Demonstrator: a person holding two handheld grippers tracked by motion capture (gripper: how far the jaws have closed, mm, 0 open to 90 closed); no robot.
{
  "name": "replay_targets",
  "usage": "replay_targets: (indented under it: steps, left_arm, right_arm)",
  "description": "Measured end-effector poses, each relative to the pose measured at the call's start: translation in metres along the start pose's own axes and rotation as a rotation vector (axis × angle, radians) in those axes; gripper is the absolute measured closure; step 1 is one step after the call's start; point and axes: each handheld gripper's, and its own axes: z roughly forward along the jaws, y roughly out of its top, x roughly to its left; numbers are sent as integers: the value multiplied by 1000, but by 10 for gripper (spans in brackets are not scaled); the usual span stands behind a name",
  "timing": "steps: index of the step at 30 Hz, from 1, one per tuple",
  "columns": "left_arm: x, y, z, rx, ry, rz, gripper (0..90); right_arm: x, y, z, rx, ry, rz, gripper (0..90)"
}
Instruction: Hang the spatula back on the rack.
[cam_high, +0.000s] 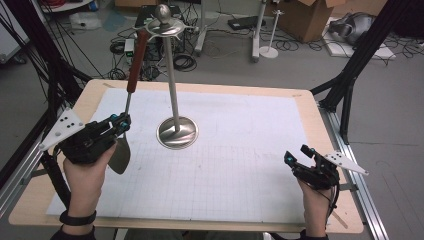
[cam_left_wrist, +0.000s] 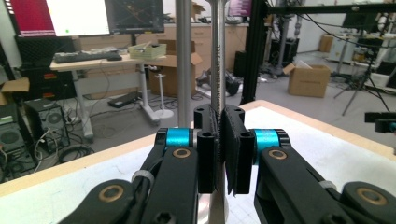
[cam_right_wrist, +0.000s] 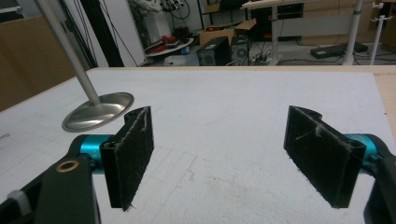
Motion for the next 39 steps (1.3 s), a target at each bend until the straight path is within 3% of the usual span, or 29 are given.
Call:
replay_targets:
  steps: [5,10,14,39]
  left_arm:
    - [1,-2,4,-9,4,-18,842]
    - [0,-2,10,-2,6,-6,842]
    - [-3,-1,13,-6,40,15,842]
    - [-1,-7,31,17,68,2,842]
  right_arm:
    - [1,0,0,3,1,1,232]
    - [1,0,0,6,2,7,232]
    - [1,0,0,8,2,7,232]
    - [1,0,1,5,3,4,232]
